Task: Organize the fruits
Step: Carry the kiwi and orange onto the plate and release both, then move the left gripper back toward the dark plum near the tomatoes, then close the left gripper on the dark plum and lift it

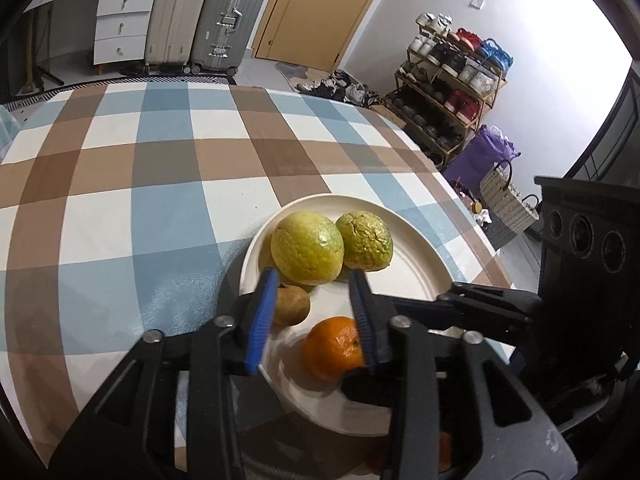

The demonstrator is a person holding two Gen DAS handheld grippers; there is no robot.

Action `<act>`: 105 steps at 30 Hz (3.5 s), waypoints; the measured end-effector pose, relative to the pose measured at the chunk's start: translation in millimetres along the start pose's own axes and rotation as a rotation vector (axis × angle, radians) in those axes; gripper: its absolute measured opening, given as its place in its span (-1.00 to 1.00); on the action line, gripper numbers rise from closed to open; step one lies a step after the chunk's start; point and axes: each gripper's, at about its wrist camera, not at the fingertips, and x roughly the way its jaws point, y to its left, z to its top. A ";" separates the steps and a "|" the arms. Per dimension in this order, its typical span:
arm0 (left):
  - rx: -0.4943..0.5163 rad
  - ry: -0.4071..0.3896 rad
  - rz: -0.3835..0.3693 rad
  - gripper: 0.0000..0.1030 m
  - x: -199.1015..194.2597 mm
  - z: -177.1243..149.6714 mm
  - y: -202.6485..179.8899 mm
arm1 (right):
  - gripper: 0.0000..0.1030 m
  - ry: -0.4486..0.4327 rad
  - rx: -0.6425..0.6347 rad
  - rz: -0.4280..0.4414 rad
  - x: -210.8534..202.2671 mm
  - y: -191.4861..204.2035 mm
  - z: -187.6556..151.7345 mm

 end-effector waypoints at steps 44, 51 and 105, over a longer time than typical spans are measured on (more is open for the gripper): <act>0.106 -0.158 0.112 0.97 -161.1 -128.2 -149.6 | 0.99 -0.312 0.098 -0.182 -172.8 25.3 -120.6; 0.132 -0.120 0.141 0.98 -153.8 -148.3 -159.0 | 0.99 -0.320 0.085 -0.209 -177.6 36.9 -142.9; 0.075 0.125 0.005 -0.61 -72.7 -207.7 -139.2 | 0.99 -0.258 0.164 -0.280 -163.3 1.2 -177.1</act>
